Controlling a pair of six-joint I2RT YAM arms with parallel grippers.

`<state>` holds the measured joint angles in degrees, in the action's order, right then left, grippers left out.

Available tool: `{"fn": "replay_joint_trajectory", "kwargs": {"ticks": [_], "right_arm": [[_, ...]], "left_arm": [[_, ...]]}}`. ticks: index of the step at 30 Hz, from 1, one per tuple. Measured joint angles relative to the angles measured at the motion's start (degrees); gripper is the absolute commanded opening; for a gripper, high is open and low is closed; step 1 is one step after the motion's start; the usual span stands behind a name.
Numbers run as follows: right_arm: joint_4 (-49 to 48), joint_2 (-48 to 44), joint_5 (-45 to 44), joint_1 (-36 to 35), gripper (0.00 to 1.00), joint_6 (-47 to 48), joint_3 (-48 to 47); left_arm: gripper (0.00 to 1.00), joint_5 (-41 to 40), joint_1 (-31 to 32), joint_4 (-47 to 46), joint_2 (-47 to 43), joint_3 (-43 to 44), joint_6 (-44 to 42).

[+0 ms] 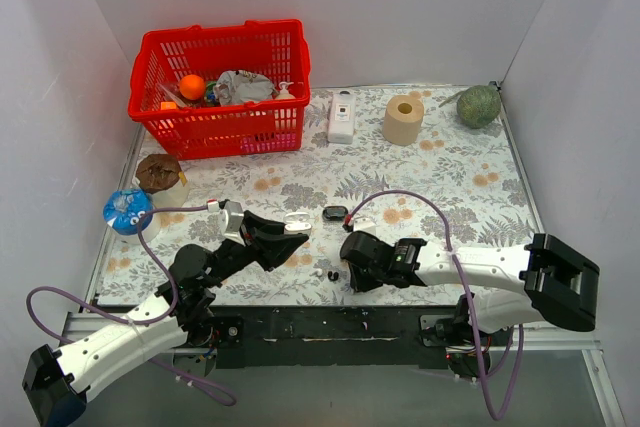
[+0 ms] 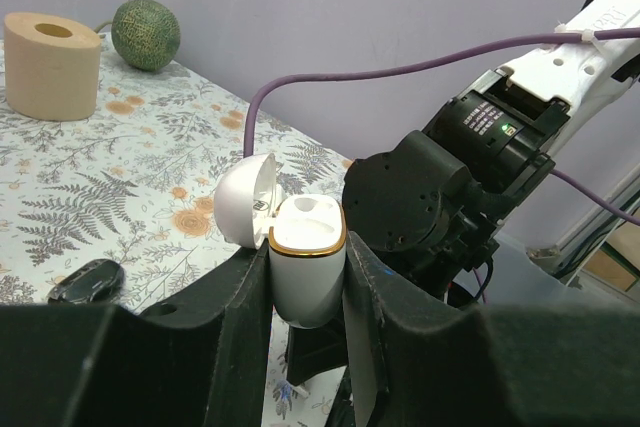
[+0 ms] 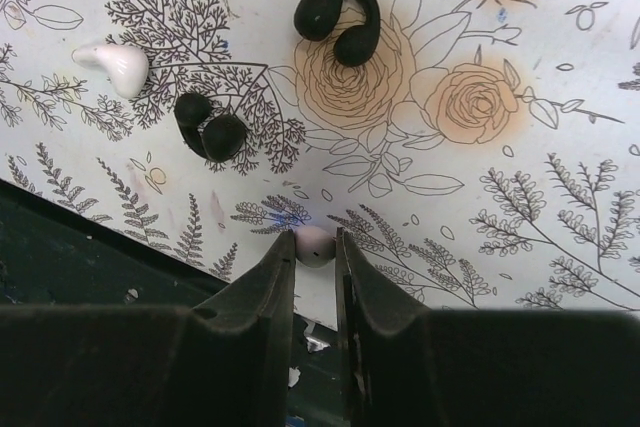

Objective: Insert the wireless bluetooth earbuds into the charging case
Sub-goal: Pick up the earbud from the center of the board, then place the earbud in the charging case.

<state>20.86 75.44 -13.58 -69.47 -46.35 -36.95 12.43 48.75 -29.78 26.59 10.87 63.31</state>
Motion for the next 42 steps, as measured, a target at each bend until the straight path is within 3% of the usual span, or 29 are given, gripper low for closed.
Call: {"fn": "replay_joint_trajectory", "kwargs": {"ticks": [8,13,25,34,42], "right_arm": [[3.3,-3.7,-4.4,0.0,0.01,1.6,-1.1],[5.4,-9.6,-10.7,0.0,0.01,5.6,-6.5],[1.0,-20.9,-23.3,0.0,0.01,29.9,-25.4],[-7.0,-22.4,-19.4,0.0,0.01,45.4,-29.8],[-11.8,-22.6,-15.1,0.0,0.01,51.5,-30.0]], "left_arm": [[0.0,0.0,0.0,-0.2,1.3,0.0,0.0],[0.0,-0.9,0.0,-1.9,2.8,0.2,-0.8],[0.0,-1.3,0.0,-13.3,21.6,11.6,-7.8],[0.0,1.5,-0.4,-26.1,34.9,17.6,-13.3],[0.0,5.9,-1.8,-31.7,40.3,21.0,-14.3]]}}
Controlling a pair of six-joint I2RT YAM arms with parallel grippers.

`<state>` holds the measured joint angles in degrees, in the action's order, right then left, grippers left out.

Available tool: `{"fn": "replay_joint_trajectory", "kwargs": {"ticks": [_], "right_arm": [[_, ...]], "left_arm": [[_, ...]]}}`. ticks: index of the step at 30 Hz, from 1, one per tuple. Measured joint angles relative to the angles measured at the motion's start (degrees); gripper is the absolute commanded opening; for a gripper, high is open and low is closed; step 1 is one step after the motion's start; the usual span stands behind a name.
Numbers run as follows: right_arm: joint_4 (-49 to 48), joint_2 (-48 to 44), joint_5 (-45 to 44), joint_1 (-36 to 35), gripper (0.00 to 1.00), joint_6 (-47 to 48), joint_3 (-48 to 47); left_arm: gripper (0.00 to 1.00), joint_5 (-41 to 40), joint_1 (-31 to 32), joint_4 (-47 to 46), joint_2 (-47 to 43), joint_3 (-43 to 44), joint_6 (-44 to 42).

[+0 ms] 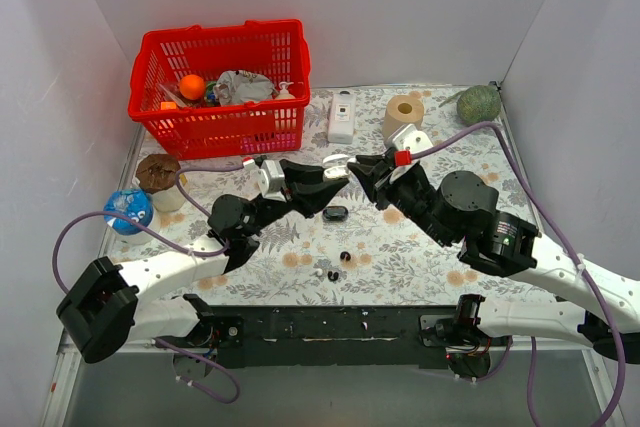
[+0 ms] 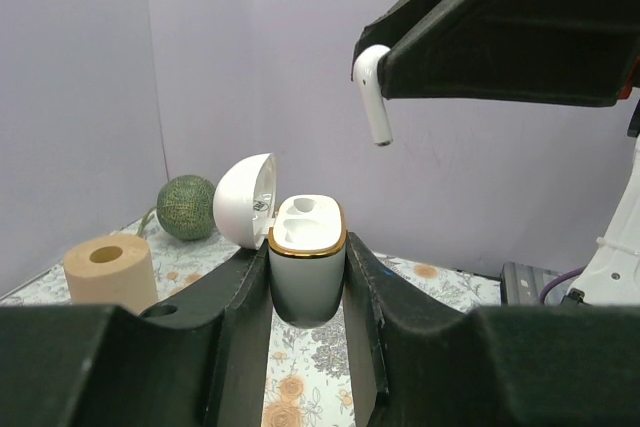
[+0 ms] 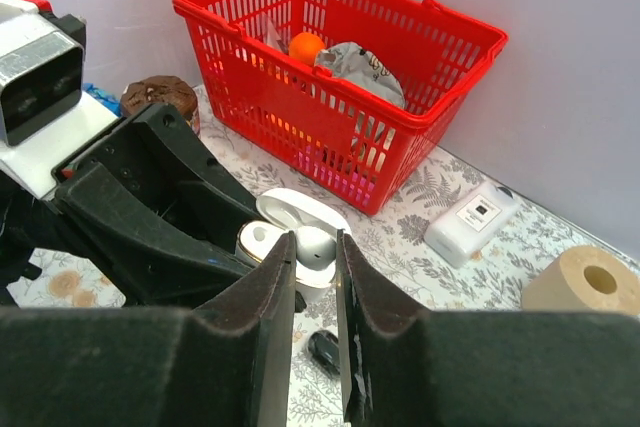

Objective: Insert the wireless bluetooth earbuds into the charging case
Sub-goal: Place the earbud in the charging case.

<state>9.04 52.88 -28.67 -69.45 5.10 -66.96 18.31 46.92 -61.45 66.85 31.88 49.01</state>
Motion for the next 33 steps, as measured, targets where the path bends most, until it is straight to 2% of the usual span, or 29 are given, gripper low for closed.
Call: {"fn": "replay_joint_trajectory", "kwargs": {"ticks": [12,33], "right_arm": [[-7.3,1.6,4.1,0.0,0.01,0.3,1.2],[-8.7,3.1,4.7,0.0,0.01,-0.6,2.3]], "left_arm": [[0.0,3.9,-0.3,-4.6,1.0,0.1,0.5],[0.0,4.6,-0.3,-4.5,1.2,1.7,2.3]]}}
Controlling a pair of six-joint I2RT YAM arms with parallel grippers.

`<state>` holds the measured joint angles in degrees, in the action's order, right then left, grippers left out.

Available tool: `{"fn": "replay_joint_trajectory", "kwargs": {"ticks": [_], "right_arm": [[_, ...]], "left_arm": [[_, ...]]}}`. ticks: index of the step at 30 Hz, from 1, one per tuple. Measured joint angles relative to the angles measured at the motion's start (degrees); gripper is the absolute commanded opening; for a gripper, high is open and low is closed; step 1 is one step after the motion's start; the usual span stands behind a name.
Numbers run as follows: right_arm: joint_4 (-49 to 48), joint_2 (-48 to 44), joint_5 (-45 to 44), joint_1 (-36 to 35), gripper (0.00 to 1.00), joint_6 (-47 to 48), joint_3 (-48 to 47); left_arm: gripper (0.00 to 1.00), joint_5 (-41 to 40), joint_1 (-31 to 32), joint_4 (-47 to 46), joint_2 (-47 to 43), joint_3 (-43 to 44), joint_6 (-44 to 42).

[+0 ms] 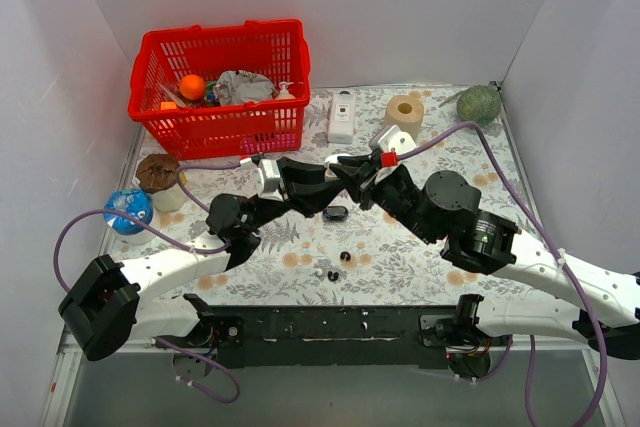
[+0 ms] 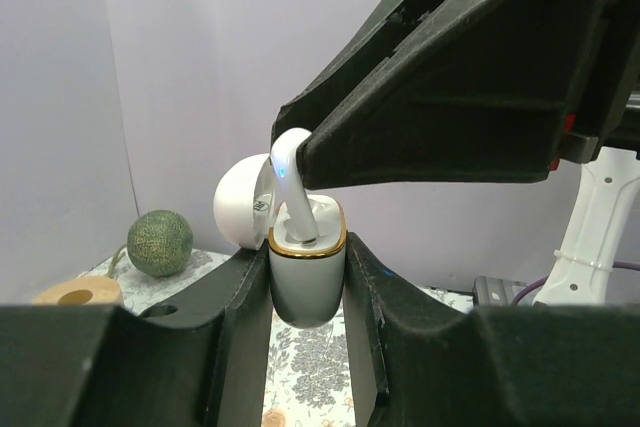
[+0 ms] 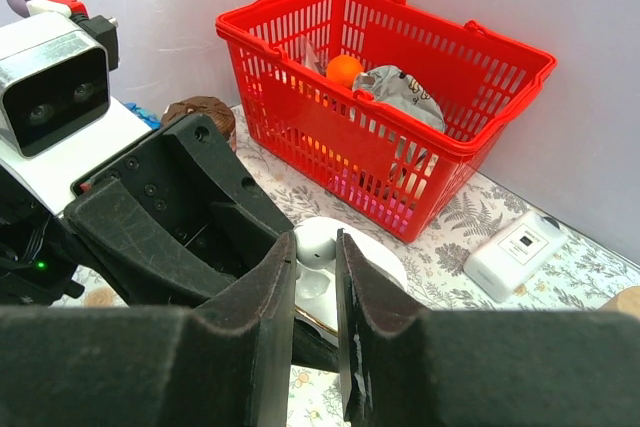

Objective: Insert the wireless bluetooth earbuds into the charging case
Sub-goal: Place the earbud in the charging case.

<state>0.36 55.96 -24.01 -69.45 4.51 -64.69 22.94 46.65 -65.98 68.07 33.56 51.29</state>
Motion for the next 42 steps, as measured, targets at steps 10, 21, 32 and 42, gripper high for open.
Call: {"fn": "replay_joint_trajectory", "kwargs": {"ticks": [10,21,32,42], "right_arm": [[-0.5,0.0,-1.7,0.0,0.01,0.2,0.1],[-1.0,0.0,-1.6,0.0,0.17,0.2,0.7],[-0.8,0.0,-1.5,0.0,0.37,-0.4,0.7],[0.0,0.0,-1.6,0.0,0.53,-1.6,0.7]], "left_arm": [[0.0,-0.1,0.0,-0.1,0.0,0.8,1.2],[0.0,-0.3,0.0,0.4,0.0,0.8,1.2],[0.0,-0.7,0.0,0.4,0.0,0.8,1.2],[0.0,-1.1,0.0,0.4,0.0,0.8,1.2]]}}
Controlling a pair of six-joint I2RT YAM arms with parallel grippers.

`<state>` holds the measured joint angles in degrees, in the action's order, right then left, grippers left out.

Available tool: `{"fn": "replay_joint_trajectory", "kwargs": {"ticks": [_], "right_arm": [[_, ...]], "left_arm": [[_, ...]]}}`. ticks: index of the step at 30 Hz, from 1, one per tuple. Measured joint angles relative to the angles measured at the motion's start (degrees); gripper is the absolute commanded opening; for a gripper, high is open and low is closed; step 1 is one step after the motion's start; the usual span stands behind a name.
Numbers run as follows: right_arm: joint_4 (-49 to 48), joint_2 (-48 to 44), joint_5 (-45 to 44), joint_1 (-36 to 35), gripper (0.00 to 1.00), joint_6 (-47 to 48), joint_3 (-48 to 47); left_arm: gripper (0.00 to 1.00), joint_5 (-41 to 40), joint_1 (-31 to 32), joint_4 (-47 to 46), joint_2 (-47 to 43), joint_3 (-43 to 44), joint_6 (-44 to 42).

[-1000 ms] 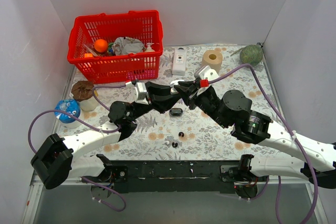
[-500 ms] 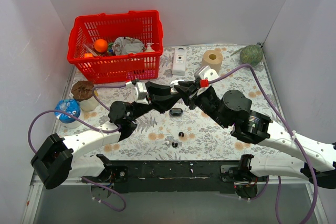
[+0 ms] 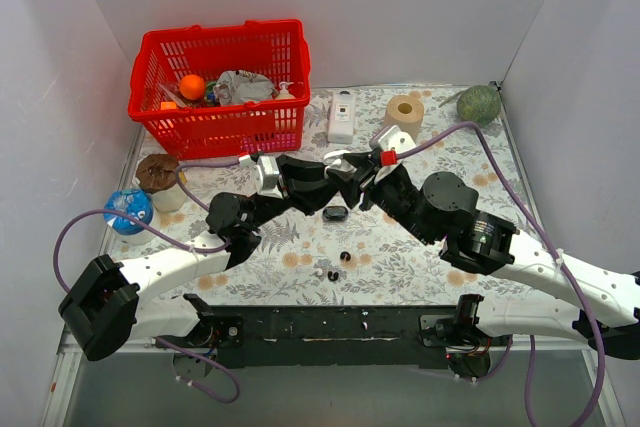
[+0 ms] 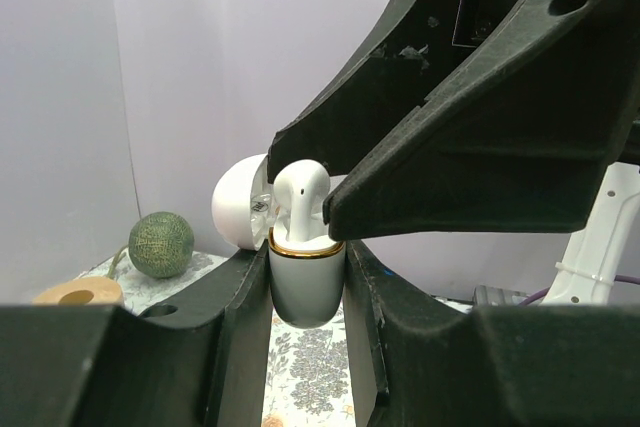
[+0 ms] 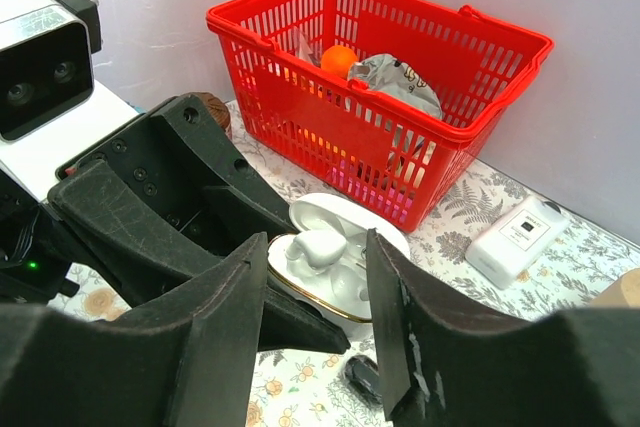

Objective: Insert the wireless bluetooth earbuds into the charging case
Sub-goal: Place the earbud in the charging case.

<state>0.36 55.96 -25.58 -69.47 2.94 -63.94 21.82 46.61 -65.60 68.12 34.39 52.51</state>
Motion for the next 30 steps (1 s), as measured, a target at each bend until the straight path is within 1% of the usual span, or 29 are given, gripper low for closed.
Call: {"fn": "replay_joint_trajectory", "kwargs": {"ticks": [10,17,19,20,21,23,24,25,30], "right_arm": [[0.1,-0.3,-1.9,0.0,0.59,-1.3,-1.5],[0.1,-0.2,-4.5,0.0,0.59,-1.9,-3.8],[0.1,-0.1,-5.2,0.0,0.55,-2.0,-4.5],[0.0,-0.1,-5.6,0.0,0.51,-2.3,-4.6],[0.0,-0.1,-6.0,0.0,0.38,-2.5,-4.6],[0.1,-0.2,-6.4,0.0,0.2,-2.8,-4.6],[0.2,-0.3,-6.6,0.0,0.05,-3.0,-4.6],[0.3,-0.4,-6.7,0.0,0.01,-3.0,-4.6],[1.8,-1.4,-6.6,0.0,0.01,-4.0,-4.6]], "left_arm": [[0.0,-0.2,0.0,0.0,0.1,0.0,0.2],[0.0,-1.3,0.0,-0.8,0.0,-0.2,0.5],[0.0,-1.5,0.0,-0.9,0.0,-0.3,0.7],[0.0,-1.6,0.0,-1.0,0.0,-0.3,0.8],[0.0,-1.7,0.0,-1.0,0.0,-0.3,0.8],[0.0,-1.8,0.0,-1.1,0.0,-0.3,0.8],[0.0,-1.9,0.0,-1.1,0.0,-0.3,0.8],[0.0,-1.9,0.0,-1.2,0.0,-0.3,0.8],[0.0,-1.9,0.0,-1.4,0.0,-0.3,0.8]]}}
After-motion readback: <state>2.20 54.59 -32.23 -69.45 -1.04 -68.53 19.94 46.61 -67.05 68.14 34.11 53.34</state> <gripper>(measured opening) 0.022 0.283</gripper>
